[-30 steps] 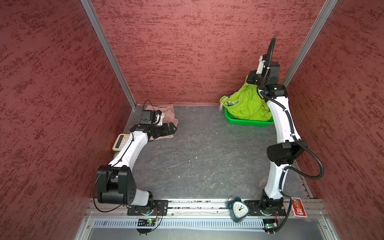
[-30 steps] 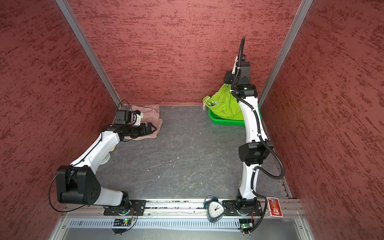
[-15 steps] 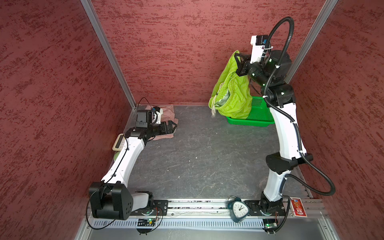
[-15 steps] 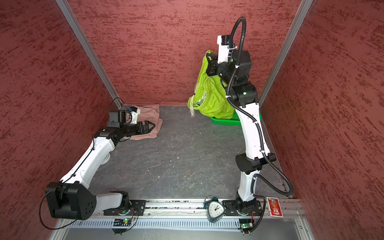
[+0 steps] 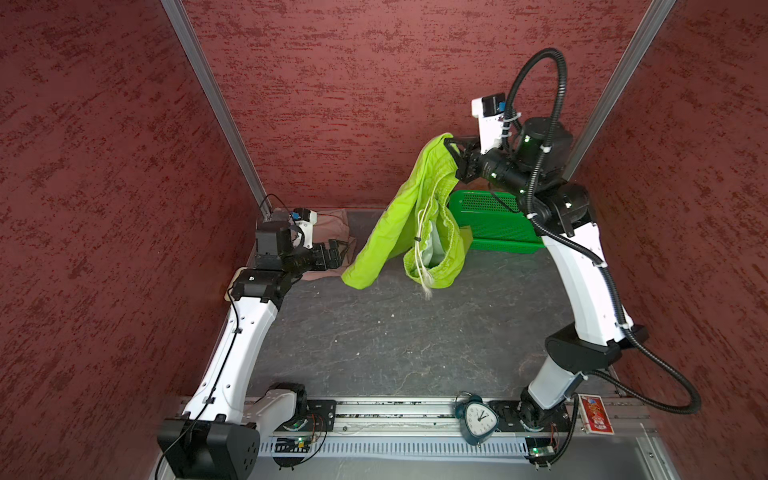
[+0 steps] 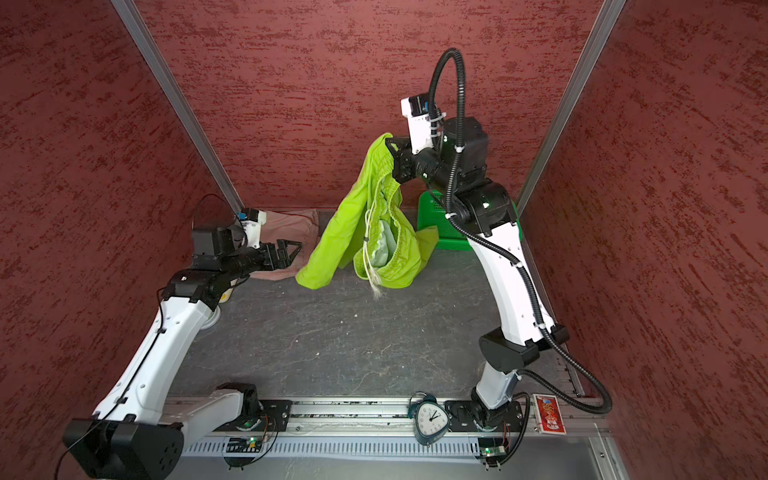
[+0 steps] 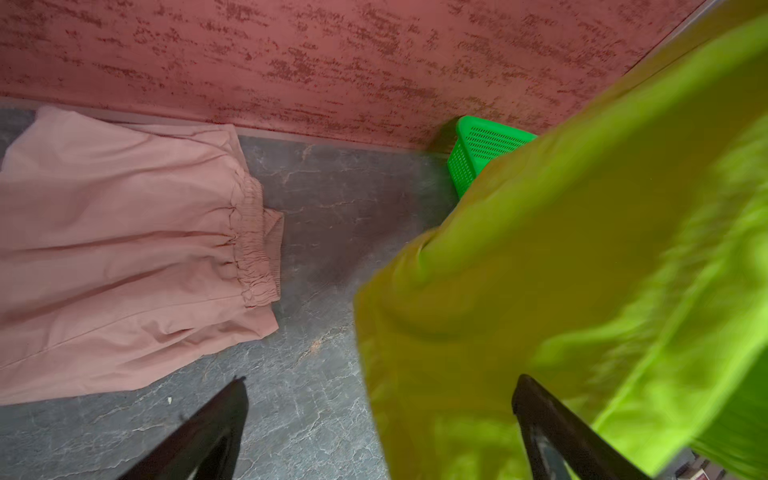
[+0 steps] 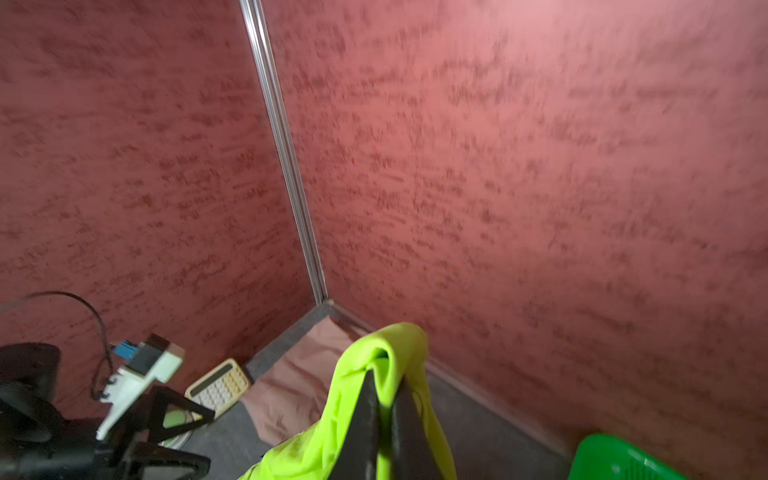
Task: Fold and stack the shorts
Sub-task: 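Lower the lime-green shorts onto the table beside the pink shorts with the right gripper, then grasp the lime-green shorts waistband with the left gripper while the right holds the fabric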
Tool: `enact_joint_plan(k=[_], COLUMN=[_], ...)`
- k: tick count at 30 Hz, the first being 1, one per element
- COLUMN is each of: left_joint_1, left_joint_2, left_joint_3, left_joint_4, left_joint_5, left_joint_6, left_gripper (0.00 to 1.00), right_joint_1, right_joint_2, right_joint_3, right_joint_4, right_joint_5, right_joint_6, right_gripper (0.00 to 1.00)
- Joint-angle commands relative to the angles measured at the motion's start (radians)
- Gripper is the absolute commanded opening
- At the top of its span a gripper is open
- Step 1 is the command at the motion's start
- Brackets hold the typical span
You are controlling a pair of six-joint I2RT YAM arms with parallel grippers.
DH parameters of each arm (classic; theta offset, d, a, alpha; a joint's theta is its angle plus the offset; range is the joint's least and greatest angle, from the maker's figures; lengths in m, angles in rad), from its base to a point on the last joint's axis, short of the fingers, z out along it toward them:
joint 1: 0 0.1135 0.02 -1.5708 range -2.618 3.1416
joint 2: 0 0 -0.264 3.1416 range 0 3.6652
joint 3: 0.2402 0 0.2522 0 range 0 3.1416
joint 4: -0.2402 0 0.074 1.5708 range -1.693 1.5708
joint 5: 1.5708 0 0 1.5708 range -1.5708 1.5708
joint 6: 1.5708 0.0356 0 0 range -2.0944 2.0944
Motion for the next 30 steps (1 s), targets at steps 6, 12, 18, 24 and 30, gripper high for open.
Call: enact_joint_plan(k=[6, 12, 18, 24, 30], left_joint_1=[-0.047, -0.206, -0.367, -0.488, -0.631], left_joint_2=[-0.029, 0.015, 0.141, 0.291, 0.452], left_joint_3=[-0.053, -0.134, -0.228, -0.225, -0.173], left_joint_4=[-0.03, 0.002, 0.231, 0.355, 0.442], left_joint_5=[0.156, 0.152, 0.08, -0.02, -0.138], left_joint_6=[0.002, -0.012, -0.102, -0.036, 0.068], left_gripper=[0.99, 0.99, 0.99, 0.99, 0.99], right_joint_1=[0.101, 0.129, 0.077, -0.04, -0.142], right_joint_2=[0.3, 0.578, 0.553, 0.245, 0.078], right_joint_3=[-0.143, 0.129, 0.222, -0.188, -0.414], right_joint_4=[0.007, -0.03, -0.064, 0.146, 0.197], right_joint_5=[-0.09, -0.171, -0.053, -0.026, -0.059], right_joint_6=[0.057, 0.13, 0.182, 0.245, 0.279], right_gripper=[0.0, 0.0, 0.0, 0.0, 0.0])
